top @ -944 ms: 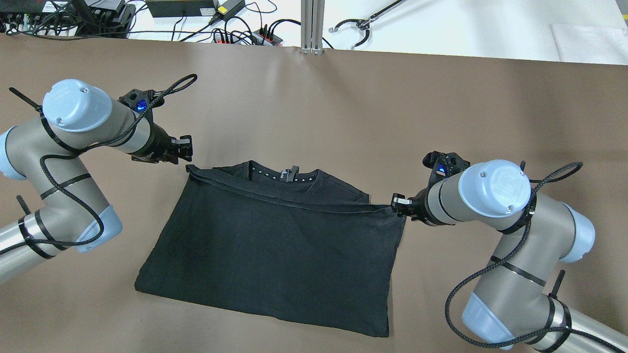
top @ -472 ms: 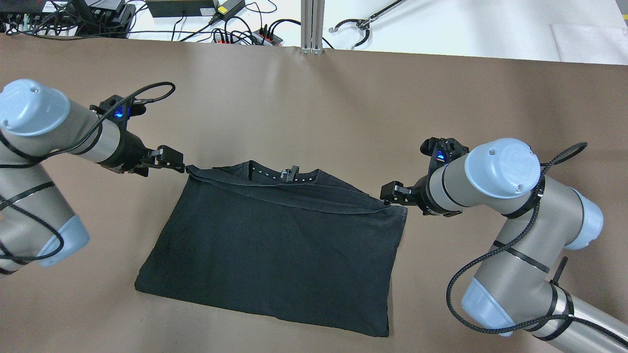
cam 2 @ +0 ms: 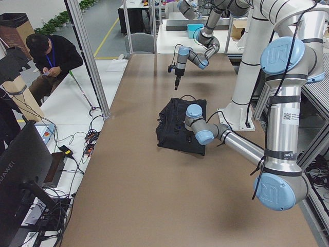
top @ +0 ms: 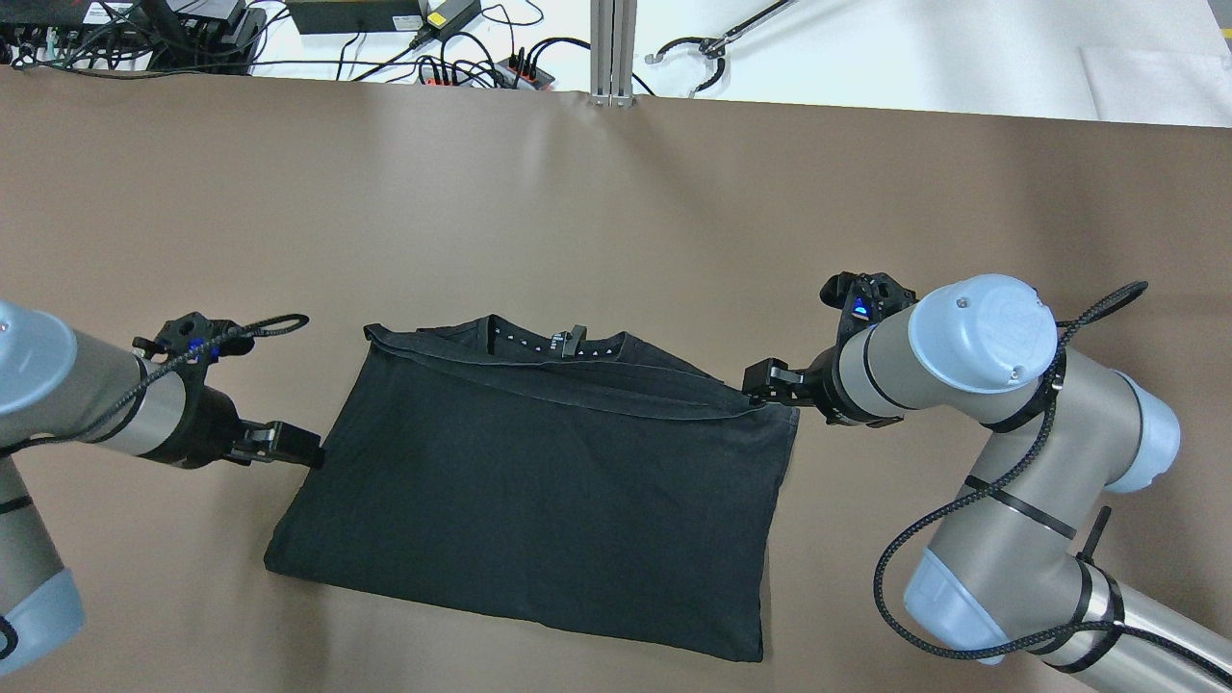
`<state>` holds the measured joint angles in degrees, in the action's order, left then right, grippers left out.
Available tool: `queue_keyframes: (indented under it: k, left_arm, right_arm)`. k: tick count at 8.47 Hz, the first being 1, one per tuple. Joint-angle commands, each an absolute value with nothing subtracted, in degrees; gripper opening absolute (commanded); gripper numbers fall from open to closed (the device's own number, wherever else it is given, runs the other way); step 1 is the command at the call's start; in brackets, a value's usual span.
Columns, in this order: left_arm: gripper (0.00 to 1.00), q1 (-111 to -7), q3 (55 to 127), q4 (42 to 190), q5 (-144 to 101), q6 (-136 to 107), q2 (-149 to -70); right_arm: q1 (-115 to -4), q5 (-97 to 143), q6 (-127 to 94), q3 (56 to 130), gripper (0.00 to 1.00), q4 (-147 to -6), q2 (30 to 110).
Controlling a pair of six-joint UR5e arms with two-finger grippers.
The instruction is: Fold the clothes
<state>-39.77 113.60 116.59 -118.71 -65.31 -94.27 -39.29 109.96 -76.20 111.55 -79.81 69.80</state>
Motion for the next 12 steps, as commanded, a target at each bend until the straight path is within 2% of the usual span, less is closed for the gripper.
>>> queue_keyframes:
  k: [1, 4, 5, 6, 12]
  left_arm:
    - [0.95, -32.44, 110.68, 120.93, -111.63, -65.56, -91.58]
    - [0.94, -31.55, 99.88, 134.24, -111.53, -65.3, -91.67]
    - [0.88, -31.55, 98.97, 136.65, -111.71, -65.91, -91.76]
    - [0.86, -31.55, 99.57, 136.76, -112.06, -66.27, -91.93]
    - [0.87, -31.64, 104.14, 136.76, -113.99, -66.71, -89.92]
  right_arm:
    - [-39.2, 109.86, -76.03, 111.45, 0.94, -79.8, 69.79]
    - [-39.11, 109.78, -75.32, 111.45, 0.94, -79.8, 69.44]
    - [-39.02, 109.78, -75.24, 111.45, 0.94, -79.8, 69.43]
    - [-39.02, 109.78, -75.23, 111.45, 0.94, -79.8, 69.35]
    - [-38.94, 109.69, -75.23, 111.45, 0.94, -79.8, 69.43]
